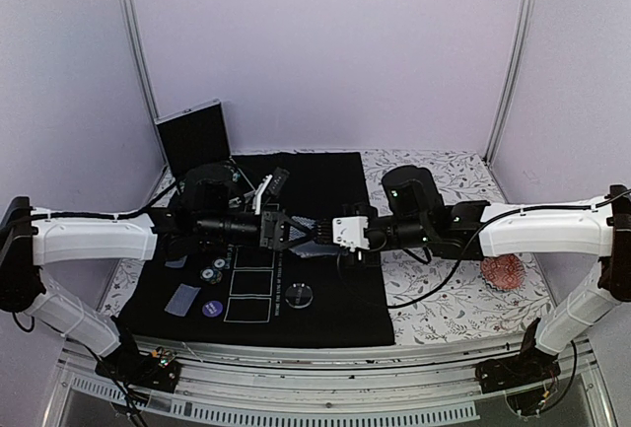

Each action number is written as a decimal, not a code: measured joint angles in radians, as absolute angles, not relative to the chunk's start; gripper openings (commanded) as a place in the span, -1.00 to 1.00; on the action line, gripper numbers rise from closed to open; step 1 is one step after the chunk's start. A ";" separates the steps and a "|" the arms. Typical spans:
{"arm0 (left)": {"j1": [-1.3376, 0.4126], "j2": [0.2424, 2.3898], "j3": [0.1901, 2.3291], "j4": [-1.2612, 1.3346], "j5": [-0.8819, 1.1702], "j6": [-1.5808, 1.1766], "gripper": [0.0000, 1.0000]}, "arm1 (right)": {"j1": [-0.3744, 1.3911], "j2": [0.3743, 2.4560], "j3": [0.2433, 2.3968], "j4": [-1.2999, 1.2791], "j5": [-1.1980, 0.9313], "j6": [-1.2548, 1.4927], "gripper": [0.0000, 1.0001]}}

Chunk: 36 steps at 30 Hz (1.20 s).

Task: Distribute texas hold em gaming equipment
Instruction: Pass from the left arm to the right

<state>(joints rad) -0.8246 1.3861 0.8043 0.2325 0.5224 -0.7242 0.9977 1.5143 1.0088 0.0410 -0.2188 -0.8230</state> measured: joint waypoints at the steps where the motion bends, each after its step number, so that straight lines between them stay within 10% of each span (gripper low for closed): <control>1: -0.824 1.389 0.803 0.237 0.526 -0.728 -0.72 | 0.998 1.514 1.009 0.037 -0.219 -0.823 0.20; 16: -0.823 1.405 0.799 0.295 0.567 -0.761 -0.63 | 0.998 1.522 1.021 -0.004 -0.216 -0.824 0.17; 20: -0.823 1.410 0.799 0.299 0.567 -0.763 -0.95 | 0.998 1.522 1.022 -0.010 -0.214 -0.823 0.18; 28: -0.843 1.418 0.799 0.340 0.600 -0.752 -1.00 | 0.996 1.525 1.026 -0.007 -0.223 -0.806 0.58; 36: -0.842 1.406 0.799 0.352 0.584 -0.733 -1.00 | 0.994 1.528 1.025 -0.001 -0.224 -0.802 0.17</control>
<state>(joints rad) -0.8425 1.4059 0.7990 0.3523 0.5838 -0.7334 0.9939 1.5276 1.0252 -0.0010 -0.2245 -0.8021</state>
